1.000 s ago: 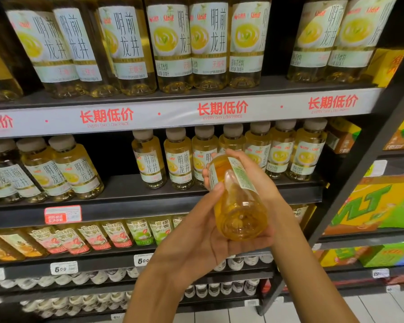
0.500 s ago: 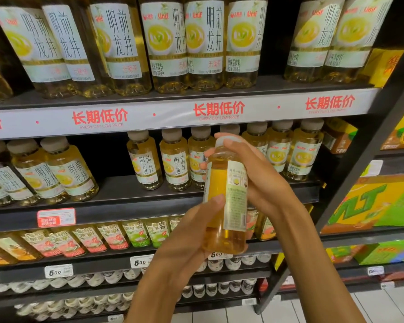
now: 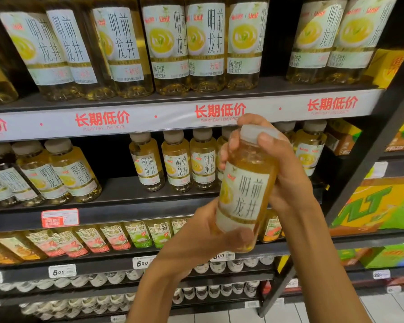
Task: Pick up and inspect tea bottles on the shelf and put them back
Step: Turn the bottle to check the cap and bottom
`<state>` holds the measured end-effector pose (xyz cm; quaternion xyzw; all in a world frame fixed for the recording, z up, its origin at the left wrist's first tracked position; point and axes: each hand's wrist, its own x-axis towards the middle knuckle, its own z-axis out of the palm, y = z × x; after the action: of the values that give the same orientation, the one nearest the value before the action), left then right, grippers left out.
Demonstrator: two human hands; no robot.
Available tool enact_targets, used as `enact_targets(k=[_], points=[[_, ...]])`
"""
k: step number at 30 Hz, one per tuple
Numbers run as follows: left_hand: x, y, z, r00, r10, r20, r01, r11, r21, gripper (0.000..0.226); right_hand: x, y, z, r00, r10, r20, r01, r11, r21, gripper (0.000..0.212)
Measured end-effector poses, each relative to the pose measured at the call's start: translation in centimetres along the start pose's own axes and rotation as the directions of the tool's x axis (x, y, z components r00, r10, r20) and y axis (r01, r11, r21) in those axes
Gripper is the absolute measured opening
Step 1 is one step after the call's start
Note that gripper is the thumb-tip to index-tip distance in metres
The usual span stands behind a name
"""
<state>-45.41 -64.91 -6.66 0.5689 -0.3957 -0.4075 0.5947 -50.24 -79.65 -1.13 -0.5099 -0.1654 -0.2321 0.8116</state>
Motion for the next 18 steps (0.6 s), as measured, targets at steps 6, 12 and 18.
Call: enact_targets(k=[6, 12, 18], points=[[1.2, -0.4, 0.8, 0.941, 0.214, -0.262, -0.203, 0.977, 0.069, 0.058, -1.2, -1.0, 0.0, 0.999, -0.033, -0.028, 0.018, 0.905, -0.426, 0.039], [1.8, -0.5, 0.2, 0.793, 0.439, -0.422, -0.264, 0.872, 0.412, 0.064, -2.8, 0.0, 0.4, 0.987, -0.151, 0.064, 0.162, 0.843, -0.513, 0.022], [0.6, 0.3, -1.3, 0.965, 0.239, -0.105, -0.192, 0.922, 0.336, 0.067, -2.5, -0.9, -0.8, 0.982, -0.12, 0.143, 0.152, 0.958, -0.242, 0.02]])
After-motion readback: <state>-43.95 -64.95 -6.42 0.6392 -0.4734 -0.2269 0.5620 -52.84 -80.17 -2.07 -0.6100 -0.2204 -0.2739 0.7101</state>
